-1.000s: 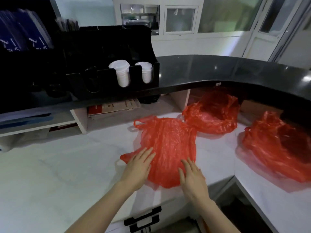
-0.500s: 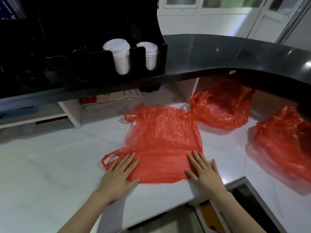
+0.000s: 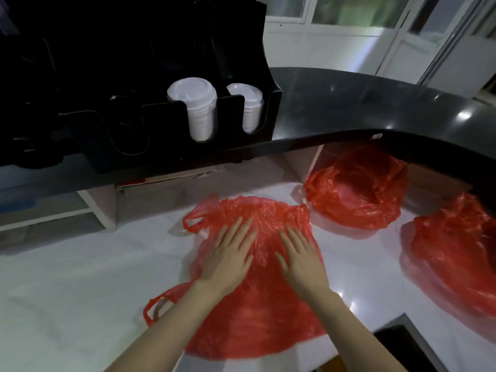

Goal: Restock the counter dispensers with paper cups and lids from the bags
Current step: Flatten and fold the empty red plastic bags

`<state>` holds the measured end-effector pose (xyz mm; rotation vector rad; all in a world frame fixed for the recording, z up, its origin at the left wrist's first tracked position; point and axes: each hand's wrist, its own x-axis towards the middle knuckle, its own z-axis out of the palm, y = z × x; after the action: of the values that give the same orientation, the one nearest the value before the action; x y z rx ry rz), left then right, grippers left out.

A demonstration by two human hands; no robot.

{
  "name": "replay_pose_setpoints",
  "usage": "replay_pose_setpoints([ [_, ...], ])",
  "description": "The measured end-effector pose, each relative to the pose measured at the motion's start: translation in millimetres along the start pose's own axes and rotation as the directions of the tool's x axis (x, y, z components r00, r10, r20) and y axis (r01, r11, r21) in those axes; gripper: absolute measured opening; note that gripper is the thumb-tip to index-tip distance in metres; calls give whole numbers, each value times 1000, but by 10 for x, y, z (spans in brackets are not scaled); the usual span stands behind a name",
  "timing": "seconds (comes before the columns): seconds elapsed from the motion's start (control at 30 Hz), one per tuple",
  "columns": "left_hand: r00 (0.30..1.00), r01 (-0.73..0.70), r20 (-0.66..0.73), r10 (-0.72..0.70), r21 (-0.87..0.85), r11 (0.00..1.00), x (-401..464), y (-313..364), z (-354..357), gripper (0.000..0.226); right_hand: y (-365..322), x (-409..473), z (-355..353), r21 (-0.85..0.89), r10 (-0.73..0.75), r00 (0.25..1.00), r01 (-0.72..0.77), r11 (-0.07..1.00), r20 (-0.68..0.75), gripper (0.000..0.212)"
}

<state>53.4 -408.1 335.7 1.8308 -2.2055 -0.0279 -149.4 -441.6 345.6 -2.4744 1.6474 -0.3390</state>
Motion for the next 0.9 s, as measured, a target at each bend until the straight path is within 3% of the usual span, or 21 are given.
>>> replay_pose_setpoints([
  [0.13, 979, 53, 199, -52, 3, 999, -74, -396, 359, 61, 210, 12, 251, -45, 50, 977, -42, 998, 209, 72],
  [0.33, 979, 145, 144, -142, -10, 989, -185, -578, 381, 74, 295, 10, 214, 62, 38, 973, -53, 997, 229, 67],
  [0.4, 980, 187, 80, -181, -68, 980, -203, -529, 302, 69, 320, 37, 158, 173, 105, 984, -130, 976, 147, 58],
  [0.47, 981, 174, -66, -184, -135, 975, -155, -460, 186, 55, 335, 87, 72, 164, 121, 991, -111, 980, -51, 44],
  [0.53, 955, 113, -257, -148, -146, 983, -23, -364, 37, 38, 292, 200, 3, 102, 33, 971, -9, 995, -236, 40],
  [0.6, 937, 86, -330, -111, -90, 992, 195, -257, -87, 32, 212, 402, -32, 54, -41, 965, 57, 997, -260, 39],
  [0.67, 962, 66, -265, -71, -29, 997, 454, -179, -91, 40, 170, 616, 7, 12, -58, 989, 60, 998, -139, 48],
  [0.8, 992, -18, 126, 7, 87, 996, 770, -232, 206, 66, 277, 865, 209, 0, -120, 970, 123, 992, 209, 65],
  [0.9, 958, 36, 281, -64, 105, 994, 732, -488, 436, 71, 543, 951, 308, -23, -130, 952, 142, 990, 276, 64],
])
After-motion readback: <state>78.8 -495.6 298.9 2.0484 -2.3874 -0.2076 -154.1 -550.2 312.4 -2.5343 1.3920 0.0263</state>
